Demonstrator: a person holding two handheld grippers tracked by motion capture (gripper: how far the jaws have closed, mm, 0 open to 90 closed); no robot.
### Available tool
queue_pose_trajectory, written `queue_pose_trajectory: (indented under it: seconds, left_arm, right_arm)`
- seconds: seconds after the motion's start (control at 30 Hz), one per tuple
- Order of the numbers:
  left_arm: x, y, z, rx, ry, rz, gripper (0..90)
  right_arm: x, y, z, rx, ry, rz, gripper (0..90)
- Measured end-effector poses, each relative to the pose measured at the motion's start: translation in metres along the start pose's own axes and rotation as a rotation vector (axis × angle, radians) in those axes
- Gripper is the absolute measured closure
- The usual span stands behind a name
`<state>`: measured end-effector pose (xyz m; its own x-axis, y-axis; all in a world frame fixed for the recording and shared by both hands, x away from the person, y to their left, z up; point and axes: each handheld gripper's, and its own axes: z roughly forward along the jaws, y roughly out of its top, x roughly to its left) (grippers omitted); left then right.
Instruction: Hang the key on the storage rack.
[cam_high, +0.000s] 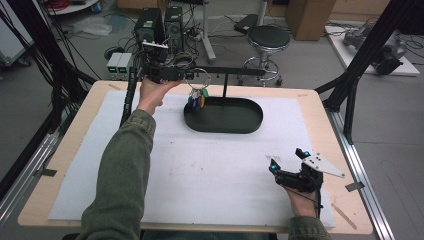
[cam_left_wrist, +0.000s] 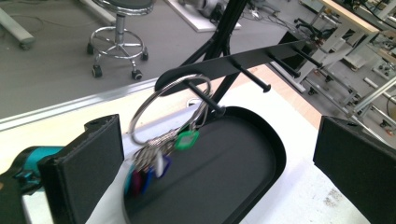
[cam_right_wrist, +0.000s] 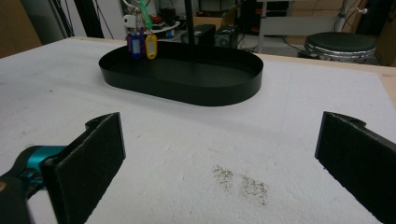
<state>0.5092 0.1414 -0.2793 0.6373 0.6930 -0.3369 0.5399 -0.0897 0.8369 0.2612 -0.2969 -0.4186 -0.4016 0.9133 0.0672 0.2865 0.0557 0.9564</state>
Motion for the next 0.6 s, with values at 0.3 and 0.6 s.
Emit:
queue_pose_trajectory:
  seconds: [0.3,0.6]
  left_arm:
    - [0.003,-0.017,-0.012,-0.016,-0.001,0.010,1.7]
    - [0.003,-0.035,-0.017,-0.020,0.007,0.031,1.7]
  right_arm:
    - [0.001,0.000,0.000,0.000,-0.001,-0.010,0.5]
    - [0.002,0.000,0.000,0.007,0.001,-0.011,0.5]
